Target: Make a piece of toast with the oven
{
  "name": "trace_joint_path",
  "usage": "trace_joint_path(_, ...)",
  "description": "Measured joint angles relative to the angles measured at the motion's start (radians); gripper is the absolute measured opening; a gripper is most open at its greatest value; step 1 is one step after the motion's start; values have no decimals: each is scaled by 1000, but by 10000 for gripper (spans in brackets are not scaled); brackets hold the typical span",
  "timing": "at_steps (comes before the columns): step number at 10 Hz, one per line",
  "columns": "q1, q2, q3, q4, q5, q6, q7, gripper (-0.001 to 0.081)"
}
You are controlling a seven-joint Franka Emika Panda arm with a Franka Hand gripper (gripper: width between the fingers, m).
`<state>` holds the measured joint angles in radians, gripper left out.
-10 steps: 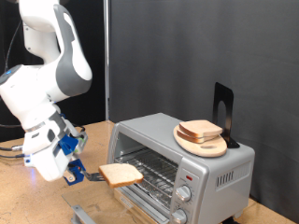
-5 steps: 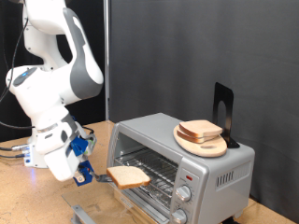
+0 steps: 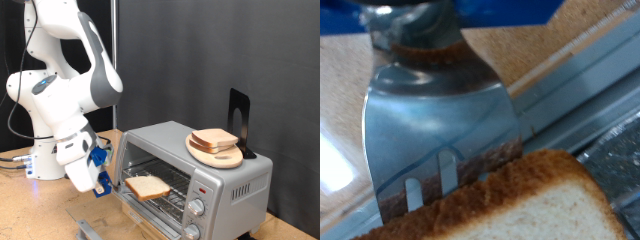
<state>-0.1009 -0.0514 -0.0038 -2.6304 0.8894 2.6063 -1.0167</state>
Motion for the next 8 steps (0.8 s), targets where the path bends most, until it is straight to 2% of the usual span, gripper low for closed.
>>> trace_joint_path(3,24,-21,34,-17,37,10,-1,366)
trace_joint_path(6,72,-55,84,-40,156,139,-95,366)
trace_joint_path(8,79,-59,102,-46,160,186,-99,366)
